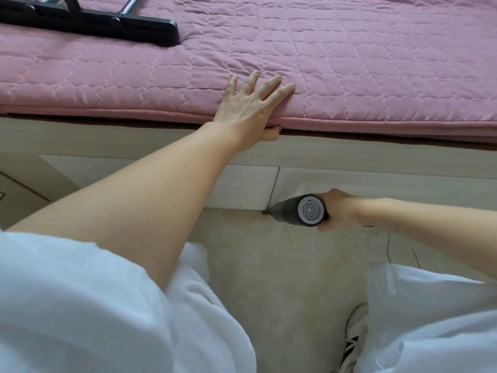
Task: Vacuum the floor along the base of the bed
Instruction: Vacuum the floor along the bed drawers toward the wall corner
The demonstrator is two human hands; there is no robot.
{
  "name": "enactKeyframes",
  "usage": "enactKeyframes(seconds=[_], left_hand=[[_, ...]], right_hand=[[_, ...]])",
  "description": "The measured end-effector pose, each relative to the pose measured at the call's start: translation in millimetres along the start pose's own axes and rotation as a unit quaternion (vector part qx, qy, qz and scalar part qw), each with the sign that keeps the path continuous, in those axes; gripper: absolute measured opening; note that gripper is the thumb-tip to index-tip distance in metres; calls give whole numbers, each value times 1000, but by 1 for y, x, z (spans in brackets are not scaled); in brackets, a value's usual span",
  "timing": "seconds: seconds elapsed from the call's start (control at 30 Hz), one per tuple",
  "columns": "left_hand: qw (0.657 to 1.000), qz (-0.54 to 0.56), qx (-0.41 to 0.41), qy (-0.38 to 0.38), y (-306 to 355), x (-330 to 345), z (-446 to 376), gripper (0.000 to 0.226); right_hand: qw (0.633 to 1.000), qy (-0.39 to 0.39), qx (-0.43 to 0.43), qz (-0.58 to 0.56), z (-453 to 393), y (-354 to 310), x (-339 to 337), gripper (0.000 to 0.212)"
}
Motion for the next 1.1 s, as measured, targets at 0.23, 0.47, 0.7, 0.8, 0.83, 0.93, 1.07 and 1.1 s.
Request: enactKeyframes(seconds=[0.23, 0.47, 0.7, 0.8, 0.83, 0.93, 1.07, 1.1], left_hand=[[1000, -9, 2, 2, 1, 0, 0, 81], [1000, -16, 18, 12, 10, 1, -5, 80], [1000, -4, 25, 11, 19, 4, -9, 80], [1000, -1, 24, 14, 19, 4, -9, 79], [1000, 0, 24, 15, 18, 4, -9, 78], [1000, 0, 25, 13, 18, 4, -9, 79], [999, 0, 28, 18, 17, 4, -10, 79], [999, -1, 28, 20, 17, 4, -10, 79]], right_hand=[[1000, 5, 13, 2, 8, 15, -3, 55], [1000, 2, 17, 7, 15, 24, -5, 54], [1000, 5, 24, 3, 19, 33, -7, 53], [999, 3, 38, 1, 20, 37, -8, 51], [999, 4, 43, 2, 20, 38, -9, 49], [998, 1, 61, 2, 23, 43, -11, 40], [997, -6, 79, -4, 25, 47, -13, 34], [996, -8, 84, -3, 26, 47, -14, 34]])
Point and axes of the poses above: each hand's wrist, its own z-axis away from the middle knuckle, its own x-axis out of the palm, y = z × x, the point moved 7 cm from there along -z, towards the middle knuckle, and after that the axes turned 5 degrees about y, right-handed, at the moved point
